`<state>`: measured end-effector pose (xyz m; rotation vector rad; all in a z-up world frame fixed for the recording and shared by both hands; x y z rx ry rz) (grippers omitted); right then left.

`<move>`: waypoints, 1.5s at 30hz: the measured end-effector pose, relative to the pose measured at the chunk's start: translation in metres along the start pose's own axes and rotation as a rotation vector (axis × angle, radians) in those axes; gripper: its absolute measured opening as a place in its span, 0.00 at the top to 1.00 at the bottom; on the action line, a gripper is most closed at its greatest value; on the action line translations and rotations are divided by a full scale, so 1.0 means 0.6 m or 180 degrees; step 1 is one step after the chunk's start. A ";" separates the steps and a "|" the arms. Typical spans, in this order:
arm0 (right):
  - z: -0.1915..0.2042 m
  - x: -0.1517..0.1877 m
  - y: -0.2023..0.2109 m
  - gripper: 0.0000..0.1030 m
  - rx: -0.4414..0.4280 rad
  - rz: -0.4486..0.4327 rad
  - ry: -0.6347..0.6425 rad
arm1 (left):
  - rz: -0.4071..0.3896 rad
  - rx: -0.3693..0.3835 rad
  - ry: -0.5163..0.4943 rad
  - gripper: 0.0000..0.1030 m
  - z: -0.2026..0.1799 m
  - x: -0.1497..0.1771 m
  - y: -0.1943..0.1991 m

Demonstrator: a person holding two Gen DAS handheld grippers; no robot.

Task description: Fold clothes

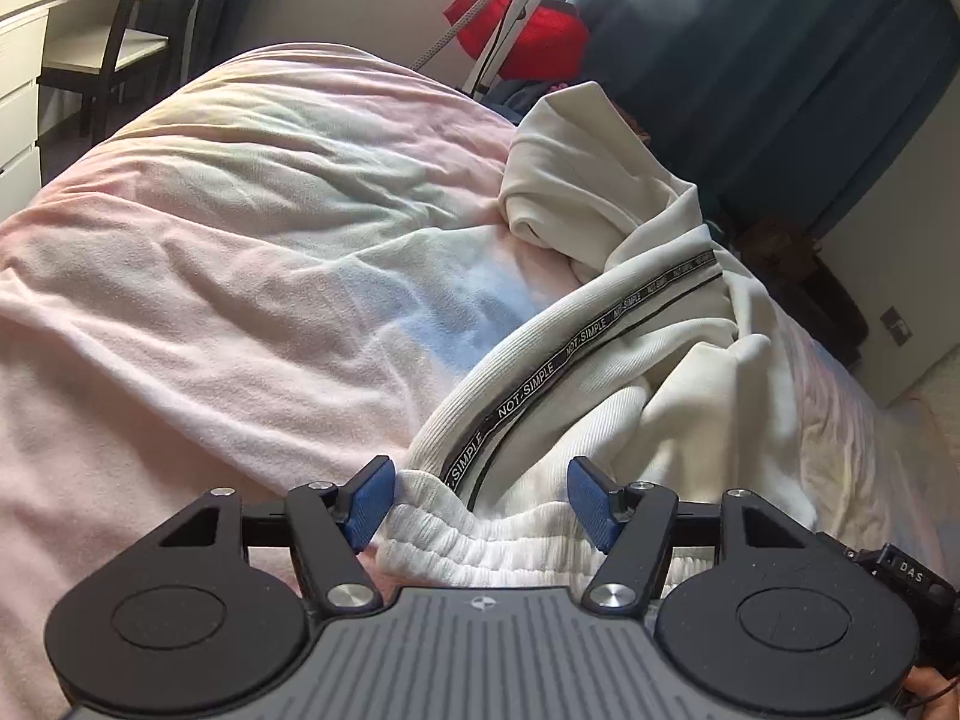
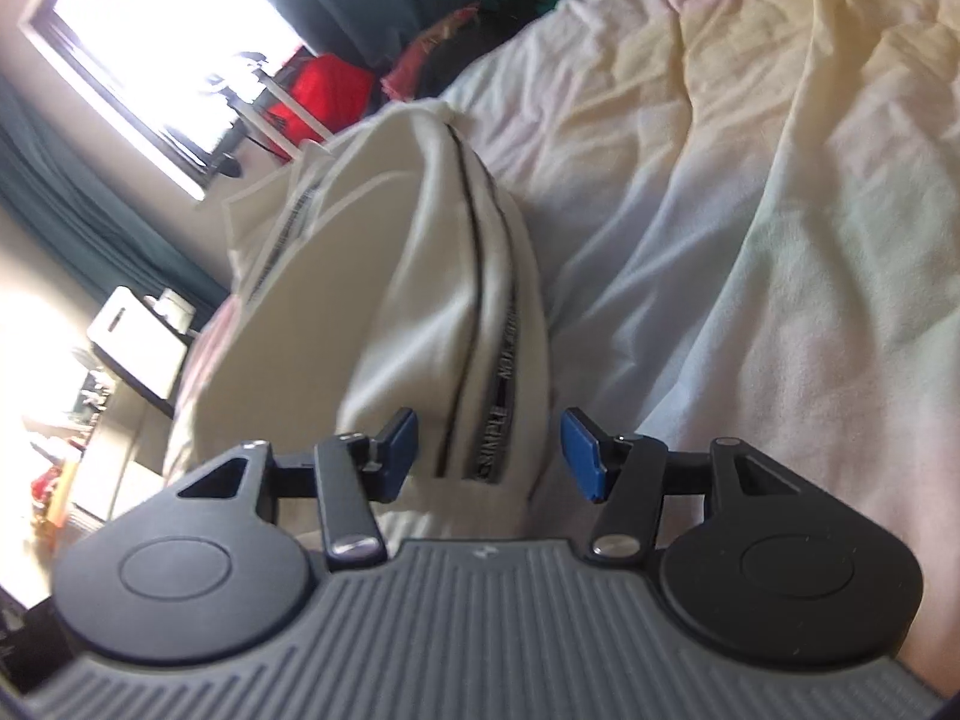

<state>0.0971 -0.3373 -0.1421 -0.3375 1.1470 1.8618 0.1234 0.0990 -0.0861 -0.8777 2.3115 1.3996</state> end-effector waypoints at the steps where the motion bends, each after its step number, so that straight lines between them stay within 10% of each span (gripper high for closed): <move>1: -0.003 0.002 -0.009 0.45 -0.0023 0.0023 -0.0030 | 0.0005 -0.0013 0.0013 0.35 0.002 -0.003 -0.011; 7: -0.008 0.009 -0.017 0.46 -0.0593 0.0043 -0.0325 | 0.0023 -0.0040 -0.0009 0.36 0.005 -0.005 -0.023; 14: 0.005 0.020 -0.021 0.48 -0.0336 0.0261 -0.0024 | 0.0039 -0.0052 -0.0066 0.33 0.006 -0.002 -0.020; 21: 0.002 0.000 0.042 0.84 -0.0527 -0.0338 -0.0142 | 0.0097 -0.0038 0.0045 0.32 0.006 0.002 -0.017; 28: -0.020 -0.010 0.041 0.85 -0.0503 -0.0287 -0.0421 | 0.0244 -0.0012 -0.0254 0.41 -0.020 0.025 -0.017; 34: -0.039 0.006 0.016 0.76 -0.0569 -0.0022 -0.0627 | 0.0051 0.0100 -0.0039 0.81 -0.004 0.012 0.015; 38: -0.028 0.013 0.007 0.43 -0.0471 0.0135 -0.0478 | 0.0036 0.0252 0.0132 0.81 0.005 0.004 0.024; 45: -0.023 0.027 0.002 0.43 -0.0237 0.0225 -0.0346 | 0.0208 0.0059 0.0079 0.53 0.002 0.016 -0.008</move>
Point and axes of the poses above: each gripper's, at about its wrist camera, not at the fingertips, and y roughly against the way its jaws point, z to its left, x to its underside, the point moved 1 cm from there along -y, roughly the way its jaws point, and after that the axes turned 9 degrees about y, right-handed, at the moved point
